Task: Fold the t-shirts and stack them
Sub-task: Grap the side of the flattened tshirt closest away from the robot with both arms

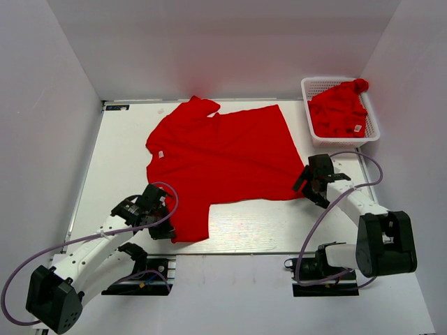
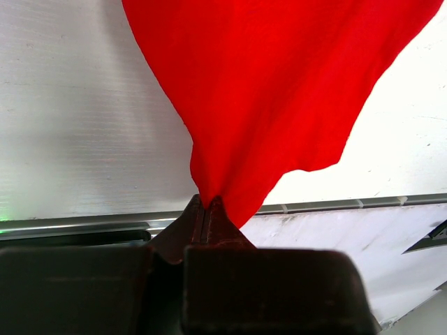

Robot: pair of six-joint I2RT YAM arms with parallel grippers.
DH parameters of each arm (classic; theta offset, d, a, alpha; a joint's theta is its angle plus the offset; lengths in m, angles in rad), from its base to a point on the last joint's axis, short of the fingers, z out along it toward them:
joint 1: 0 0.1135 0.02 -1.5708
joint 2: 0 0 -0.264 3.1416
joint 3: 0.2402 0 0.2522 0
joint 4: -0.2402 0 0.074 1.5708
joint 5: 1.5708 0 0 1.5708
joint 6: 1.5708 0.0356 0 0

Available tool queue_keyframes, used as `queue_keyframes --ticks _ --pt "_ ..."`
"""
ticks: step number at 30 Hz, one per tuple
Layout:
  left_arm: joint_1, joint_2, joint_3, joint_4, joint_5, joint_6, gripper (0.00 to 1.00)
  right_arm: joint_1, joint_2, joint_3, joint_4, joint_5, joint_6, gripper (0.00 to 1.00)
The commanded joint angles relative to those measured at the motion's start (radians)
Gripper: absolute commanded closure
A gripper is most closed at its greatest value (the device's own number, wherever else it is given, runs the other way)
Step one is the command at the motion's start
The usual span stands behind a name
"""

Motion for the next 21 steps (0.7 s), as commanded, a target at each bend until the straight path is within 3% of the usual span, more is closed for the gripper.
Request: queue_keyframes --ticks 1,16,21 --pt "-0.003 -0.004 0.012 0.002 0.007 -0.004 1.00 -0.003 0.023 -0.009 0.055 0.025 0.021 0.10" --pt "-0.003 -0.004 0.021 0.002 0.007 -0.014 1.00 -0.002 0.063 -0.046 0.105 0.051 0.037 0.12" --pt "-0.003 -0.004 0.030 -0.009 0.007 -0.014 1.00 -0.003 0.090 -0.043 0.138 0.028 0.041 0.23"
